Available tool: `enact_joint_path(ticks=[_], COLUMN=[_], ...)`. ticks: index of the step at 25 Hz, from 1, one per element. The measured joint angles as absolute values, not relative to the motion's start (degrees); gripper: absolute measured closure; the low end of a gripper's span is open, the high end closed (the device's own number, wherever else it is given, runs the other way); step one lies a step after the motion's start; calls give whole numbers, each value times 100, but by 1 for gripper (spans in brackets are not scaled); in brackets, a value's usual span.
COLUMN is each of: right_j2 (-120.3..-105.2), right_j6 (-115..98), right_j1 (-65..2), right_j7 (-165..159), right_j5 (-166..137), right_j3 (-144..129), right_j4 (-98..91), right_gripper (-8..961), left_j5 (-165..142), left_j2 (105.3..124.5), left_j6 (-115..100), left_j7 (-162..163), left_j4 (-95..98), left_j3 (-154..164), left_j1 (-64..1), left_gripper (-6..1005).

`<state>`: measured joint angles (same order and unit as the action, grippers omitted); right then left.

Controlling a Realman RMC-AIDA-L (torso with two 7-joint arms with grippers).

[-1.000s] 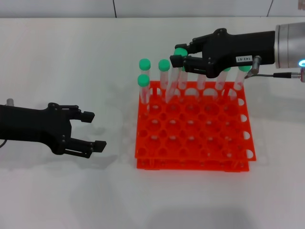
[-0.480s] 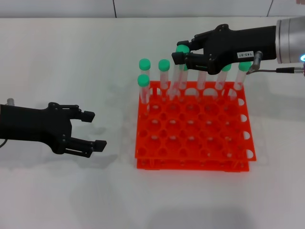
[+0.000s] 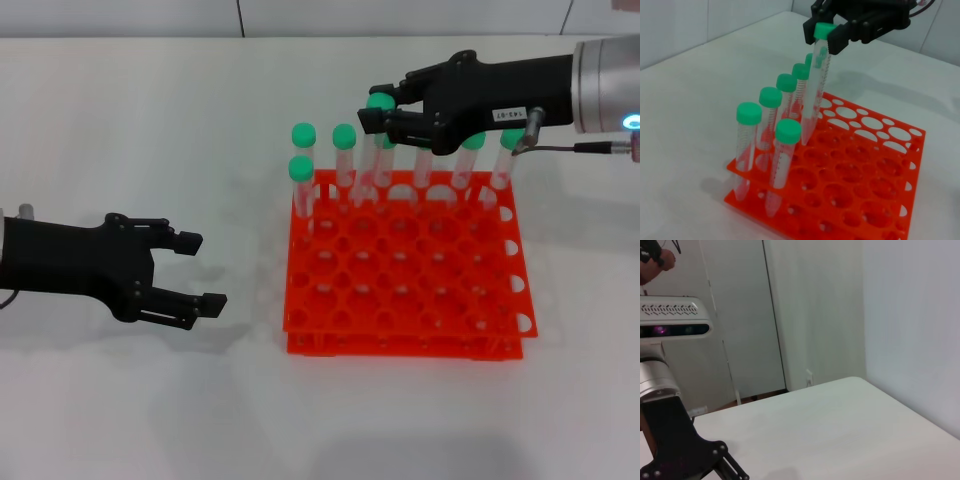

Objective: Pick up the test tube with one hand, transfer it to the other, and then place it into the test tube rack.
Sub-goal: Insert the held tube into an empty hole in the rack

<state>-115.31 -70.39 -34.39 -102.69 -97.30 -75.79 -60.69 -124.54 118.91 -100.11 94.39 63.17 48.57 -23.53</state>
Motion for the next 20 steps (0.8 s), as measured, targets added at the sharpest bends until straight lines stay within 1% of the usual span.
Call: enact_joint_path(ticks=[20], right_j2=[-11556], right_j6=[-6880], right_j1=[-3644], right_j7=[-10218], right_j5=[-9676], right_j3=[-7725], right_j4=[-5712], right_gripper=[634], left_j5=[-12623], left_j2=[11872], left_j6=[-9992], left_j7=[9303], left_j4=[6007], left_j3=[4861], left_j1=[-2417], left_gripper=[115])
